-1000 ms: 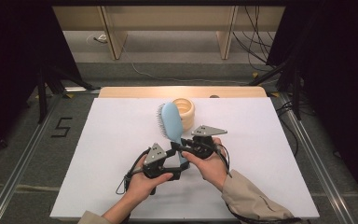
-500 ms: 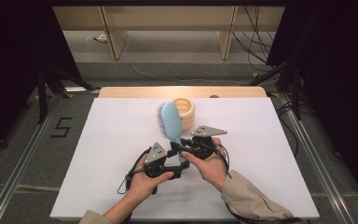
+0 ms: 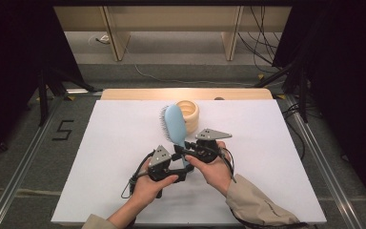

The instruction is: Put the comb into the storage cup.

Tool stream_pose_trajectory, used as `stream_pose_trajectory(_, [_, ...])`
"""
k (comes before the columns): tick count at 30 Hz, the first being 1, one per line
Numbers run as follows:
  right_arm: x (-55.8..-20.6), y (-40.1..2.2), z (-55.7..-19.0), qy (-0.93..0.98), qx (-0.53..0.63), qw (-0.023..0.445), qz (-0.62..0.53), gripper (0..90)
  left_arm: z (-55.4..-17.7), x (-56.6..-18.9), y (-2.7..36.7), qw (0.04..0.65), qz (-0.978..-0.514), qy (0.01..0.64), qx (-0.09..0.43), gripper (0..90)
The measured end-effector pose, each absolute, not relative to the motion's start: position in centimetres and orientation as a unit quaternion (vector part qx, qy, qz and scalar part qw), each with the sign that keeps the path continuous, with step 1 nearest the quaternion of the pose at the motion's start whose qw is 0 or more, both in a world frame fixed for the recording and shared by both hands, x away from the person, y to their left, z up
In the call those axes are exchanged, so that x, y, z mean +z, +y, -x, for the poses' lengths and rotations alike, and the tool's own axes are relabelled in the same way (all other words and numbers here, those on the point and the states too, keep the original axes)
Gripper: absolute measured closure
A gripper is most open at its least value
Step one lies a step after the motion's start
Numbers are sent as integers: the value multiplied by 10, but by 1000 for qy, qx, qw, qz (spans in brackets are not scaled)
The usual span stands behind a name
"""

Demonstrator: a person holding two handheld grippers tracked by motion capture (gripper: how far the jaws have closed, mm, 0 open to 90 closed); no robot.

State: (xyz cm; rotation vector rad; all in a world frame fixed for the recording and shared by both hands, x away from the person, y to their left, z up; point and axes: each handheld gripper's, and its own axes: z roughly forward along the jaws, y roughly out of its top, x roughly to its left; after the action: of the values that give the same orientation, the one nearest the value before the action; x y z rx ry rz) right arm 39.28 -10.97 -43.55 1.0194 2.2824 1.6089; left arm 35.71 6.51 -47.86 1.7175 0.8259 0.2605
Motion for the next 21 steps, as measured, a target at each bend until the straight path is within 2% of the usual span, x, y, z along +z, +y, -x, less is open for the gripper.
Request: stream_pose_trajectory(21, [-437,-108,-392,765,540,88,-340,702,-360,-480,67,580,-718,371,104,476])
